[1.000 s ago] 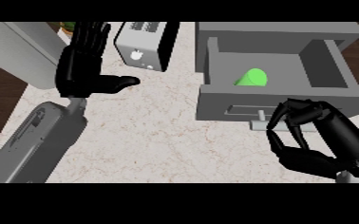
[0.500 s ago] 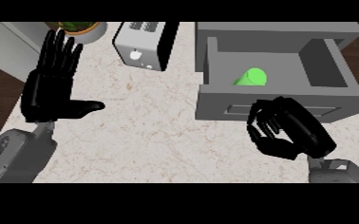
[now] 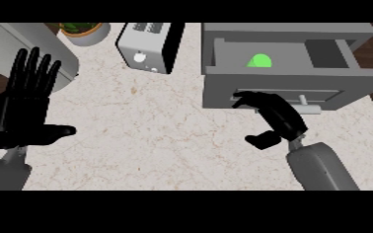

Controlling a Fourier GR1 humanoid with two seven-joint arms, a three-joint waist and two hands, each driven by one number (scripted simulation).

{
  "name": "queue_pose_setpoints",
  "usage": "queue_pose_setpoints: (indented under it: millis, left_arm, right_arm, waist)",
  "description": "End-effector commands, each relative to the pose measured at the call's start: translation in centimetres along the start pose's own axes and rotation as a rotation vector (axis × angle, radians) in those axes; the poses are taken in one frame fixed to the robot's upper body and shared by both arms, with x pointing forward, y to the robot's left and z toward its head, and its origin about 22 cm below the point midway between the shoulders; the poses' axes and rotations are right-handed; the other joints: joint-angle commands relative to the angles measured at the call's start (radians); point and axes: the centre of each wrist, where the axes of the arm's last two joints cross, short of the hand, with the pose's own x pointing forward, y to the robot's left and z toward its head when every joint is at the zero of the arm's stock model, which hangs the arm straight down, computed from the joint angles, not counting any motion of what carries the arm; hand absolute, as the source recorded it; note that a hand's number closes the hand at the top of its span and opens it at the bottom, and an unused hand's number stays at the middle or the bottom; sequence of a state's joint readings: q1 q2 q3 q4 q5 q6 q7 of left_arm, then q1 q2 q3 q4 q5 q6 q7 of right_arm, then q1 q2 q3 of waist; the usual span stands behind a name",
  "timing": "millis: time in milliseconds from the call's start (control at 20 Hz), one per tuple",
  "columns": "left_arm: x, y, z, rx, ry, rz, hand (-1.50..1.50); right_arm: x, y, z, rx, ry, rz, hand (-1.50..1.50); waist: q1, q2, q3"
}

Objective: Pick up the cup, place it into the drawer and close the drawer

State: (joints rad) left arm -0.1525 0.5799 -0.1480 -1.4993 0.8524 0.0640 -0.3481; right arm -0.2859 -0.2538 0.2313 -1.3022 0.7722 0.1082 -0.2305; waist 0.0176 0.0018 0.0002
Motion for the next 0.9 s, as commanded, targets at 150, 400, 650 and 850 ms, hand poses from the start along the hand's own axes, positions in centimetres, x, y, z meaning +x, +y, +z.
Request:
queue_pose_setpoints:
  millis: [150, 400, 650, 850]
  left_arm:
    - [0.3, 0.4, 2.4, 0.000, -0.013, 0.010, -1.50]
    - [-1.1, 0.7, 0.7, -0.019, -0.014, 0.013, -1.50]
    - [-1.7, 3.1, 1.0, 0.000, 0.007, 0.036, -1.50]
    - [-0.4, 3.7, 1.0, -0.022, 0.005, 0.038, -1.50]
  right_arm:
    - [-4.2, 1.1, -2.9, 0.044, 0.038, 0.015, -1.50]
    - [-2.7, 0.5, -8.2, 0.059, 0.043, -0.030, -1.50]
    - [-5.5, -1.6, -8.3, 0.060, 0.029, -0.086, -1.50]
    - [-7.7, -4.9, -7.9, 0.087, 0.068, -0.086, -1.50]
  waist:
    - [0.003, 0.001, 0.001]
    - [0.004, 0.005, 0.001]
    - [0.006, 0.008, 0.001]
    - [0.026, 0.015, 0.001]
